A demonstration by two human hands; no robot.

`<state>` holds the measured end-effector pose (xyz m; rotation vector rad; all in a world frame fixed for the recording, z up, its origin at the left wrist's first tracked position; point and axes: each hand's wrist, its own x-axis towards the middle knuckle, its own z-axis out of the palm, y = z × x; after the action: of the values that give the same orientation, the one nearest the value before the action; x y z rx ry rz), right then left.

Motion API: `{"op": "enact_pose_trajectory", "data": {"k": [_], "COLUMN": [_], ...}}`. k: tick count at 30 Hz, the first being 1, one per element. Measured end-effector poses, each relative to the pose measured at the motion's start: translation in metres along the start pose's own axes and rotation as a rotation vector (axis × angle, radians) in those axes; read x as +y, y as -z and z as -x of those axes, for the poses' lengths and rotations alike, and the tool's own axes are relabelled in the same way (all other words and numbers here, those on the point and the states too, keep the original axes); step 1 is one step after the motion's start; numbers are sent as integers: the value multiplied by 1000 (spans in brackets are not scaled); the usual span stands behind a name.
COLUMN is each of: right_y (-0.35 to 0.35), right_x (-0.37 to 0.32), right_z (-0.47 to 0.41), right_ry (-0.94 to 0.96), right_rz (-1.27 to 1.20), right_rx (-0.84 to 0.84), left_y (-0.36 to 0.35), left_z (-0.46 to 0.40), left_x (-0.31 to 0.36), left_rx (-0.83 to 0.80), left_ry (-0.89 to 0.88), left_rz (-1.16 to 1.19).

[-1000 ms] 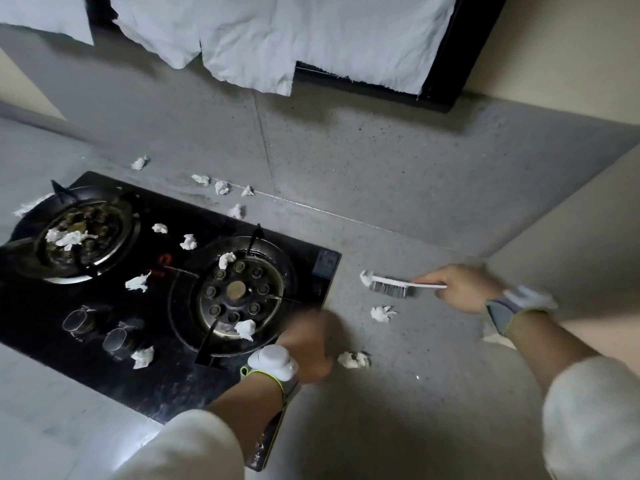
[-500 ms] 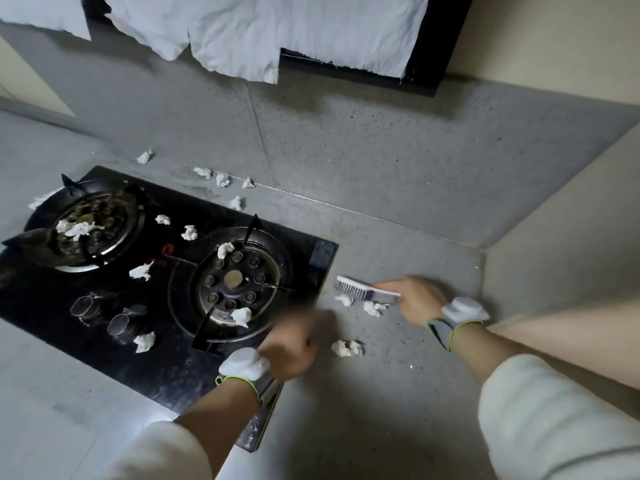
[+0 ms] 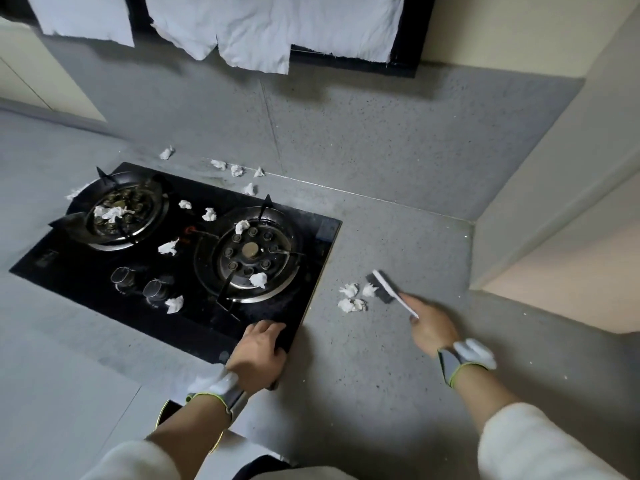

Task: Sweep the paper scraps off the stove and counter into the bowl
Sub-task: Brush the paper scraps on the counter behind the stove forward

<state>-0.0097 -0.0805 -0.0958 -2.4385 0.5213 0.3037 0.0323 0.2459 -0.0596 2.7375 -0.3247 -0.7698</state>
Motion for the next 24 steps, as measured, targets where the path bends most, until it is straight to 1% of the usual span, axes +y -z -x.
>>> {"op": "enact_pose_trajectory", "data": {"k": [3, 7, 9, 11, 16, 18, 24], "right_y": [-27, -65, -86, -105, -138, -149, -182], "right_x": [-26, -60, -76, -89, -121, -138, -197], "right_z": [27, 58, 74, 86, 112, 123, 136], "right_ry": [63, 78, 78, 40, -140, -174, -117], "right_rz": [16, -36, -71, -108, -238, -274, -222], "right_rx": [-29, -26, -37, -22, 55, 77, 125], "left_y": [4, 11, 15, 20, 30, 33, 43], "left_z": [7, 11, 14, 14, 14, 13, 2], "left_x": [-15, -32, -46, -62, -103, -117, -144], "left_rx": [3, -3, -1, -8, -33, -41, -88], "left_ry": [21, 34, 27, 5, -112, -169, -317], "left_rz": [-1, -1, -3, -15, -38, -50, -73]}}
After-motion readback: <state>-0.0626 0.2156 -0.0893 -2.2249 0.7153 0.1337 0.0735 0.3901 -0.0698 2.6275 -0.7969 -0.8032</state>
